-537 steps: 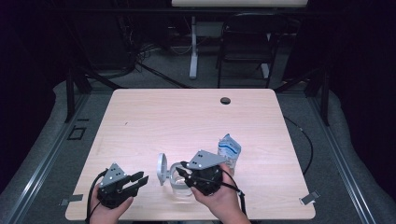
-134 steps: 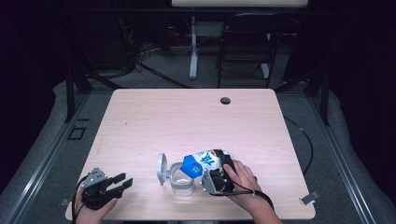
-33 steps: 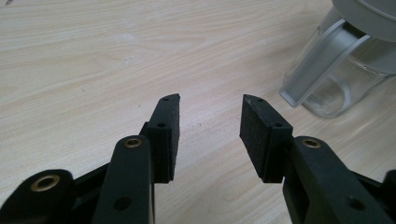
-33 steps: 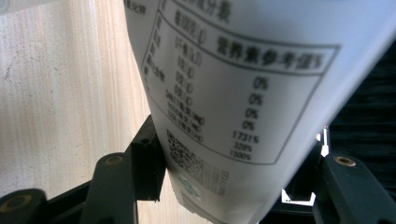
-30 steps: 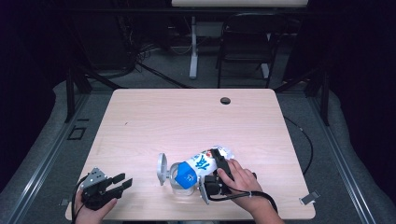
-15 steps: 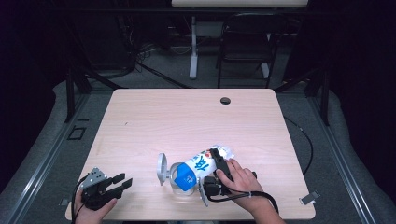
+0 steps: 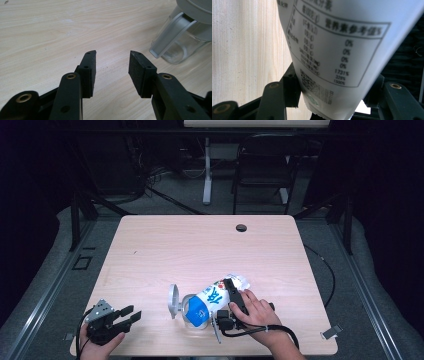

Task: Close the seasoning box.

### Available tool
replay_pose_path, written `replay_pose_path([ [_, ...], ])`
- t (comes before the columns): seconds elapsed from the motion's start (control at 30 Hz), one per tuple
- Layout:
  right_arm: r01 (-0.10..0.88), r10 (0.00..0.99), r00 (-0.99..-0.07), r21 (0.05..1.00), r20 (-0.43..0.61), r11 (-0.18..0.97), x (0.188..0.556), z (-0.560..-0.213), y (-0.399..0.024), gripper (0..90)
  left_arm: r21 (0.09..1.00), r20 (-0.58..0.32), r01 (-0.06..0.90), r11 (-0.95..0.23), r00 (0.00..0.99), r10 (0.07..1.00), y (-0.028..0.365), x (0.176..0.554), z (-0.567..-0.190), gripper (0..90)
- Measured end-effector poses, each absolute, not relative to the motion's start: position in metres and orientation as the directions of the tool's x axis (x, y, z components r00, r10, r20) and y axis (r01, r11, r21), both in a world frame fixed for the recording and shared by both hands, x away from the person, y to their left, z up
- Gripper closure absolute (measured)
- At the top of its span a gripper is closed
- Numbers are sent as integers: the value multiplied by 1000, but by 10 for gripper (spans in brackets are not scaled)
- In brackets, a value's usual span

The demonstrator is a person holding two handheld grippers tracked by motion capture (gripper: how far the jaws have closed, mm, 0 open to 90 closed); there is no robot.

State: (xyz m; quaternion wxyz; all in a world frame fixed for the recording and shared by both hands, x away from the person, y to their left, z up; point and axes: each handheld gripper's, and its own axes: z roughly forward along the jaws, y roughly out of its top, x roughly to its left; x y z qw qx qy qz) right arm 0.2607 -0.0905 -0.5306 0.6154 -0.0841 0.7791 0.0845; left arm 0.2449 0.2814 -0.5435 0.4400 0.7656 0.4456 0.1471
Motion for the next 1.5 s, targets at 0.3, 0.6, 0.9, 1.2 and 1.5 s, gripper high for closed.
replay_pose_path([
  [0.3,-227,-44,-221,8,-974,974,260,-530,-90,447,807,-165,550,-215,560,812,281,245,-544,583],
  [0.6,-222,-68,-213,-19,-975,975,259,-528,-89,450,808,-165,549,-214,559,812,281,245,-543,583],
  [0.9,-229,-64,-211,-14,-975,973,259,-528,-88,452,805,-165,552,-218,561,812,282,244,-542,583],
  [1.2,-228,-76,-207,-27,-975,973,260,-527,-87,453,805,-166,552,-216,560,812,282,244,-542,582],
  [1.5,-236,-88,-201,-39,-976,971,260,-527,-87,455,805,-167,552,-215,560,811,282,245,-542,582],
])
